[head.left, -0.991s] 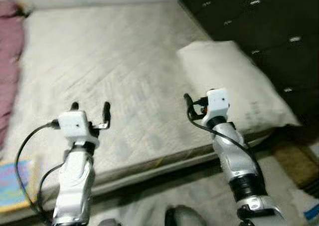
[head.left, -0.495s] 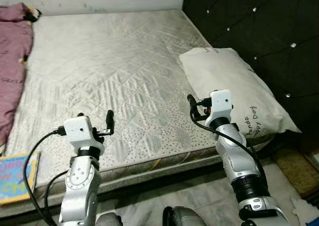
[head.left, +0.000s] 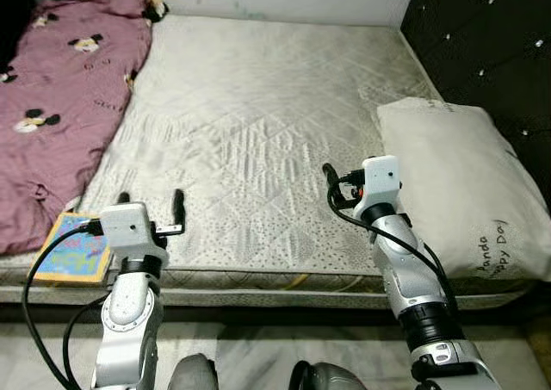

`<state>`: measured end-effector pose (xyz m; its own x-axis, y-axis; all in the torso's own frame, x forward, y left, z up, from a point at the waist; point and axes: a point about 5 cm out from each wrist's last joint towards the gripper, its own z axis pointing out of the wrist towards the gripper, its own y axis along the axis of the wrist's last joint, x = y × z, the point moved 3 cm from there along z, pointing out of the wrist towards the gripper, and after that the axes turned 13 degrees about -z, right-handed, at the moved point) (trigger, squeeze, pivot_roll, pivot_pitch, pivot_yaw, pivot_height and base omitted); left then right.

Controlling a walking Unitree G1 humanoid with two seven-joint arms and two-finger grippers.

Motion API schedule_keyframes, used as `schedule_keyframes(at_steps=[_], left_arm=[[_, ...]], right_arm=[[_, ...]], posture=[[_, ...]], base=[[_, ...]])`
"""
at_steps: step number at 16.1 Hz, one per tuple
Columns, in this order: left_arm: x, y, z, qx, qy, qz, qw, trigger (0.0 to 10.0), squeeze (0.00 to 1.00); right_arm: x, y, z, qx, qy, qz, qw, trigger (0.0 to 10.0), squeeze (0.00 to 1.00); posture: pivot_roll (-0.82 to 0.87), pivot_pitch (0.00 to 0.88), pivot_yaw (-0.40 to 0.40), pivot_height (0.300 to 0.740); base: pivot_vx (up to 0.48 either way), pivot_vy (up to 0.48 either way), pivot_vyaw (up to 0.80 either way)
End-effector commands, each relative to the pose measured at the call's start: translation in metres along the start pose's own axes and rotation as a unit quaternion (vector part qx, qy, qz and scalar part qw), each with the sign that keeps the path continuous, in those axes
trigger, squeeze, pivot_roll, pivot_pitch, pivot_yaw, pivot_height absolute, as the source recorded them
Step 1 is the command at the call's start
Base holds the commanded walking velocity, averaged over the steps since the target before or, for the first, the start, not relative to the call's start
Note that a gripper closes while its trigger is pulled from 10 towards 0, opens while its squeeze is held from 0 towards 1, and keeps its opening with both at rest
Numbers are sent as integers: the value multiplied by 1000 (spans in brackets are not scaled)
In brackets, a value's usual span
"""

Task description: Clean up the room

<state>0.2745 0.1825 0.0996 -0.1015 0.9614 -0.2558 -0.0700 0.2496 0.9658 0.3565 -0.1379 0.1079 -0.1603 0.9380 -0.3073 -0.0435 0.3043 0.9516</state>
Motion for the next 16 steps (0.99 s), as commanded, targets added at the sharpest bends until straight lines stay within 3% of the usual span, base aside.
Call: schedule_keyframes(at_steps=[1,4,16], left_arm=[[-6,0,2,8,-12,-4,1000,10000,0],[-7,2,5,2,-14,-29,999,10000,0],[-12,4,7,-7,-20,-35,999,10000,0]], right_arm=[[-4,-4,-2,6,-9,5,1000,10000,0],[-4,-3,-1,9,-8,10,1000,10000,0],[-7,-5,-1,13,-8,5,1000,10000,0]], posture=[[-3,77,-59,740],[-3,75,-59,740],[-15,90,-61,740]], base=[[0,0,0],[0,85,0],[0,468,0]])
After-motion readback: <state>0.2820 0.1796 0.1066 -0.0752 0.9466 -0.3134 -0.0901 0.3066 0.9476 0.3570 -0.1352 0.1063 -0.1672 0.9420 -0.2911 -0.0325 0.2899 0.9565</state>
